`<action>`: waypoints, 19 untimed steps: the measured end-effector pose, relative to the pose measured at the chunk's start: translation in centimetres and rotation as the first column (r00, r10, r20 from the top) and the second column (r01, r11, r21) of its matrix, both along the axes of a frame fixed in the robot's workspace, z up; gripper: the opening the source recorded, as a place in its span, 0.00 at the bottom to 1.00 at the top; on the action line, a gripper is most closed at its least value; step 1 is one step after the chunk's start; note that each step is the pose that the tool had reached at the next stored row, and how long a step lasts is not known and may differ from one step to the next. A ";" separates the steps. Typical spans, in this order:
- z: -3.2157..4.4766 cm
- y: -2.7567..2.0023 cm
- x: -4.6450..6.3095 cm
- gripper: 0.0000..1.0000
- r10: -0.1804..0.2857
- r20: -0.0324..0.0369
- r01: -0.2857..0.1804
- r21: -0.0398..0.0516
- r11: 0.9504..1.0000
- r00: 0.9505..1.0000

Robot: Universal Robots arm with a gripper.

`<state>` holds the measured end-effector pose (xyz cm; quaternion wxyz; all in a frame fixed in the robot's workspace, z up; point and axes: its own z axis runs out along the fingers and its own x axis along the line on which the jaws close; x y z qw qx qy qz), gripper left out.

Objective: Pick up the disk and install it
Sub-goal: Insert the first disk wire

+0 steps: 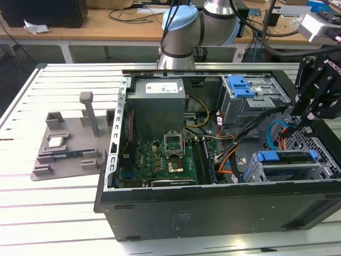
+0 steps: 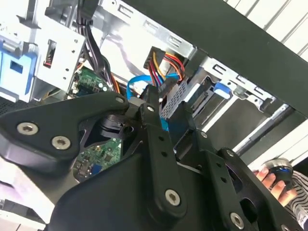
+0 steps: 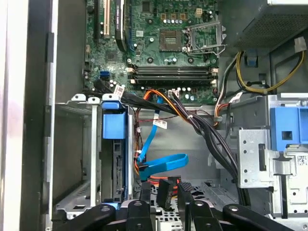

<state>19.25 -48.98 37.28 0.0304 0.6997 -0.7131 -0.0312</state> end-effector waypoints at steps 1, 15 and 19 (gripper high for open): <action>-0.28 0.12 0.1 0.36 -0.005 0.000 0.005 -0.003 1.000 1.000; -2.15 0.26 0.4 0.36 -0.028 -0.001 0.028 -0.022 0.999 1.000; -2.17 0.26 0.4 0.22 -0.028 -0.001 0.028 -0.021 0.999 1.000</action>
